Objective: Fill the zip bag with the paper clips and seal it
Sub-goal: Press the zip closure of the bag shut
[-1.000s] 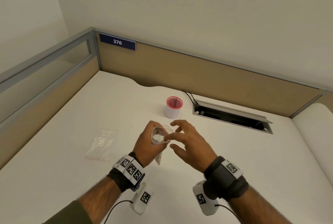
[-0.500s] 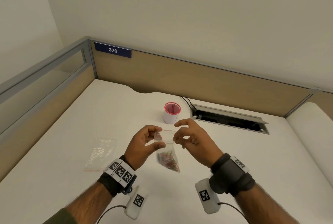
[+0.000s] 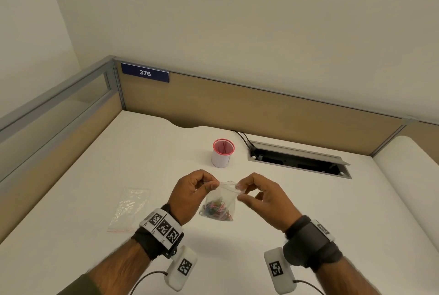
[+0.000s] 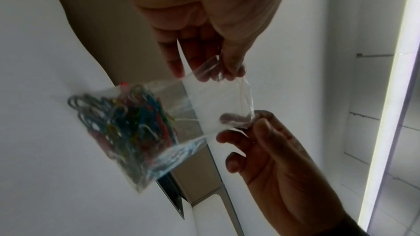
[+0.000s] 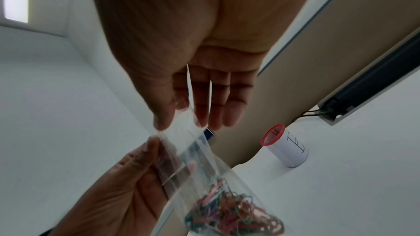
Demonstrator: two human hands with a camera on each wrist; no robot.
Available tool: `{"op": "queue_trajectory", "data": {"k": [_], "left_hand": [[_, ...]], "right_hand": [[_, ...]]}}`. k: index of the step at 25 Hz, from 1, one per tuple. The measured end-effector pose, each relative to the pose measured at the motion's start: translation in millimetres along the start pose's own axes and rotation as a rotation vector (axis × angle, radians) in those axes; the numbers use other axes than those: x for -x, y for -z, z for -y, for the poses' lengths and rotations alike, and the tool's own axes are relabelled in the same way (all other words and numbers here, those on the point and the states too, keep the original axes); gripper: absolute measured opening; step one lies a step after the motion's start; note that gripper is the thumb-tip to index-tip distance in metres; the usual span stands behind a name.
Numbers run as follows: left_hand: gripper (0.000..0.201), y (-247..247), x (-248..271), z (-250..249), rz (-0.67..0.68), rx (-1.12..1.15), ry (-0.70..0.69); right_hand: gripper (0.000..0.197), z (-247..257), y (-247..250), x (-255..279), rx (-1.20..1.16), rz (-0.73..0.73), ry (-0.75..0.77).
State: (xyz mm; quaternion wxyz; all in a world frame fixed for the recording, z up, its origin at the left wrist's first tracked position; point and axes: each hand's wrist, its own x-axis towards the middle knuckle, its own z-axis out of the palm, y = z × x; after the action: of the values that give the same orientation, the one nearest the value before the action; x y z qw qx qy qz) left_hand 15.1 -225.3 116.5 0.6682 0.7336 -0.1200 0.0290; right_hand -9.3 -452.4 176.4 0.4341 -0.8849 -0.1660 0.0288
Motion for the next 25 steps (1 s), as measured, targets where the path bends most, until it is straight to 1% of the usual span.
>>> {"op": "queue_trajectory", "data": {"k": [4,6,7,10,13,16,18,20,23,25], "left_hand": [[0.011,-13.1,2.6,-5.5,-0.030,-0.046,-0.009],[0.013,-15.7,4.3,-5.3,-0.045,-0.064,-0.014],[0.015,-17.1,4.7,-5.9,-0.049,-0.066,-0.011],[0.015,-24.0,7.1,-10.9,-0.058,-0.032,-0.006],[0.012,-27.5,9.1,-15.4,-0.073,-0.065,-0.022],[0.012,-29.6,8.9,-17.4,-0.082,-0.084,-0.011],[0.013,-29.6,10.1,-19.7,-0.094,-0.048,0.011],[0.014,-28.7,10.3,-22.4,-0.116,-0.026,0.011],[0.012,-28.5,8.8,-27.0,-0.156,-0.034,0.019],[0.012,-28.5,6.6,-28.6,-0.158,-0.024,0.031]], "right_hand": [[0.025,-6.5,-2.9,1.5,-0.061,-0.089,-0.070],[0.039,-9.8,-1.8,2.1,-0.117,-0.080,-0.073],[0.040,-11.0,-1.7,2.2,-0.116,-0.078,-0.067],[0.022,-17.4,-3.0,1.7,-0.069,-0.101,-0.074],[0.021,-23.7,-9.5,-0.6,-0.086,-0.052,-0.109],[0.012,-28.8,-16.6,-3.2,-0.090,-0.105,-0.111],[0.014,-29.1,-16.2,-4.8,-0.069,-0.136,-0.112],[0.016,-26.4,-13.3,-5.3,-0.068,-0.134,-0.112],[0.015,-20.7,-13.0,-5.4,-0.176,-0.076,-0.128],[0.014,-18.5,-16.8,-7.3,-0.192,-0.065,-0.131]]}}
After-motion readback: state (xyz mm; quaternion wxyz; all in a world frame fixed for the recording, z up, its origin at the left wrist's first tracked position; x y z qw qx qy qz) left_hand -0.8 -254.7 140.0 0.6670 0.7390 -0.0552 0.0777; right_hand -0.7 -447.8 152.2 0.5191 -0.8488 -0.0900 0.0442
